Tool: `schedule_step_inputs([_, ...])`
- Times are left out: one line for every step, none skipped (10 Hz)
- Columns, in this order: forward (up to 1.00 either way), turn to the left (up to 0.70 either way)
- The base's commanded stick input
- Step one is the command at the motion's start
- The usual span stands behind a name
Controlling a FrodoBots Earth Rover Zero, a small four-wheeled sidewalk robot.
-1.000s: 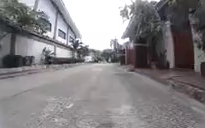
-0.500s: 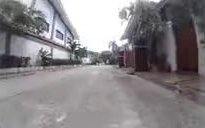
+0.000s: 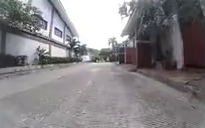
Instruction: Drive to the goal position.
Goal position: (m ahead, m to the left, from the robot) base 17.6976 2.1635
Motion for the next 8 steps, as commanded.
schedule_step_inputs([0.70,0.00])
schedule_step_inputs([0.70,0.00])
schedule_step_inputs([0.70,0.00])
schedule_step_inputs([0.70,0.00])
schedule_step_inputs([0.70,0.00])
schedule_step_inputs([0.70,0.00])
schedule_step_inputs([0.70,0.00])
schedule_step_inputs([0.70,0.00])
